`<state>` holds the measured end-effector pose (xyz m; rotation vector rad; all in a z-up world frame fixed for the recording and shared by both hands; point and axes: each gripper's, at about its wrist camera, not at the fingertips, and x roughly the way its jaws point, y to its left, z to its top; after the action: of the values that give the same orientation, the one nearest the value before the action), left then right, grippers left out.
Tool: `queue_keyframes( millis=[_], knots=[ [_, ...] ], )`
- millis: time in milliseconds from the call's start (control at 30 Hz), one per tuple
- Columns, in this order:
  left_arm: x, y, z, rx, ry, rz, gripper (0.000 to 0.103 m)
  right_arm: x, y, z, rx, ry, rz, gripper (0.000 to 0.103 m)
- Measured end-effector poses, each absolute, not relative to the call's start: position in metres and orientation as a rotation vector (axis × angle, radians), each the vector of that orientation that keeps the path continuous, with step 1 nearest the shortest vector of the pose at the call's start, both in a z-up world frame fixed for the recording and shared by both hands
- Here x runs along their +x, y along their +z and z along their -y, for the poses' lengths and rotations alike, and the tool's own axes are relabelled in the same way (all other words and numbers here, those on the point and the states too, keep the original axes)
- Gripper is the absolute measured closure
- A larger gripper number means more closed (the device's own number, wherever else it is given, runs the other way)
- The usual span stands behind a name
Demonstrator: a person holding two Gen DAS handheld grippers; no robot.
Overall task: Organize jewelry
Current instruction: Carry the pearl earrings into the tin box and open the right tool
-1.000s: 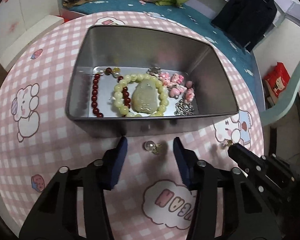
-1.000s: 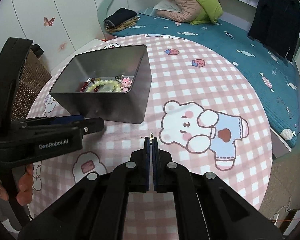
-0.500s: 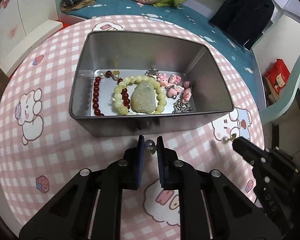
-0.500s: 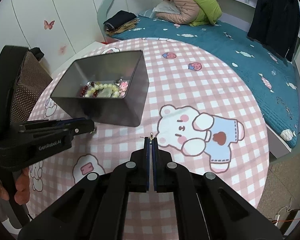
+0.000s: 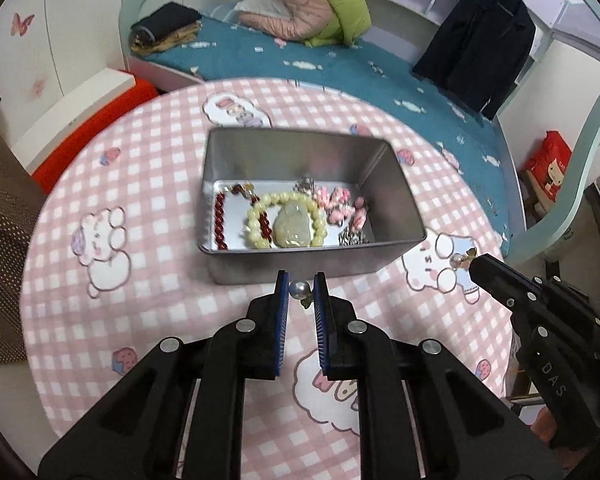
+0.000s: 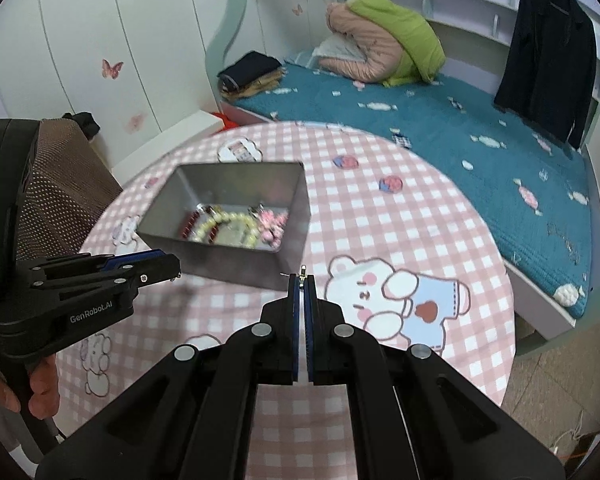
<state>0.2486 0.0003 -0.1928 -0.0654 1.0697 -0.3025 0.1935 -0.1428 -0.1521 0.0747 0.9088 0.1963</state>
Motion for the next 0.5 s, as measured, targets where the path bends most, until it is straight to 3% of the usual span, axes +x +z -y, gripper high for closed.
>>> queue_keyframes(
  millis=[500],
  knots=[
    [0.256, -0.151, -0.015, -0.076, -0.287, -0.973, 0.090, 0.210, -0.127, 0.111, 0.044, 0.269, -0.824, 0.102]
  ],
)
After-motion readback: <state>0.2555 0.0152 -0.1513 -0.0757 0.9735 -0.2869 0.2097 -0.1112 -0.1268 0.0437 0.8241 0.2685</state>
